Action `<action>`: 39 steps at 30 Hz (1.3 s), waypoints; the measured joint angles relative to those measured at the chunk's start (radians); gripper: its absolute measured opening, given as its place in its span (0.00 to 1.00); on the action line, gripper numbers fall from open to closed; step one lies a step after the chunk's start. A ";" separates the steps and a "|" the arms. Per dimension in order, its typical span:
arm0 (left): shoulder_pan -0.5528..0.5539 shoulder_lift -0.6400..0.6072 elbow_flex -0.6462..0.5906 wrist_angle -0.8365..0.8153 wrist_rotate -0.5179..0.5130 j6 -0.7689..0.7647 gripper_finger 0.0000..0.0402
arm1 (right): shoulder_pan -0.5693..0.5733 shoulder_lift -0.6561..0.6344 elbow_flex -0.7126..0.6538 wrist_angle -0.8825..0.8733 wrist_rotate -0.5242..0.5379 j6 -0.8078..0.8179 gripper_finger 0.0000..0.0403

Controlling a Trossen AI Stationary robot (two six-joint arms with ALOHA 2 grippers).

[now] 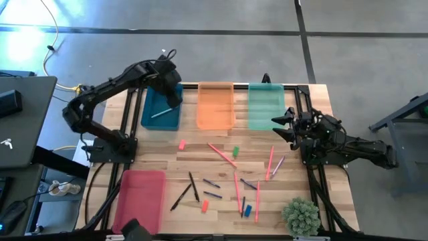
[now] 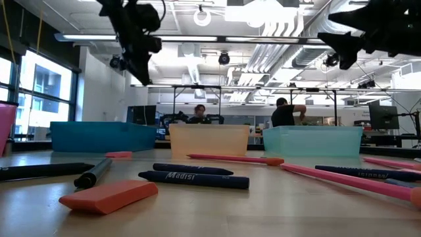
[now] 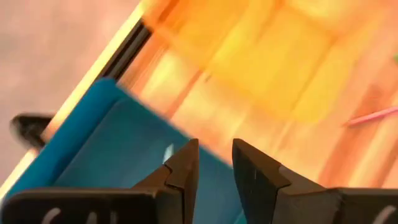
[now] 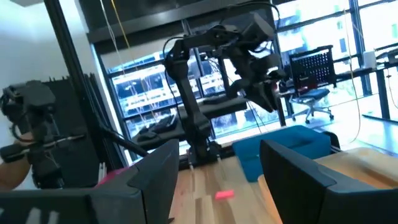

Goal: Sort crayons/erasers/pens/pencils in bins
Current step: Put the pink pencil into the light blue bin

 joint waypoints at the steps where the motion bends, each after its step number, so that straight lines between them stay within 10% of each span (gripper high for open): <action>1: -0.015 -0.016 -0.017 0.024 0.001 -0.012 0.22 | 0.000 0.000 0.018 -0.030 0.000 0.001 0.54; 15: -0.300 -0.091 -0.288 0.419 -0.006 -0.095 0.22 | 0.002 0.140 0.258 -0.648 0.089 0.384 0.54; 27: -0.487 -0.091 -0.336 0.494 -0.040 -0.143 0.22 | 0.158 0.382 0.332 -0.667 0.204 0.481 0.54; 39: -0.442 -0.123 -0.337 0.267 -0.269 -0.240 0.22 | 0.312 0.703 0.505 -0.667 0.375 0.437 0.54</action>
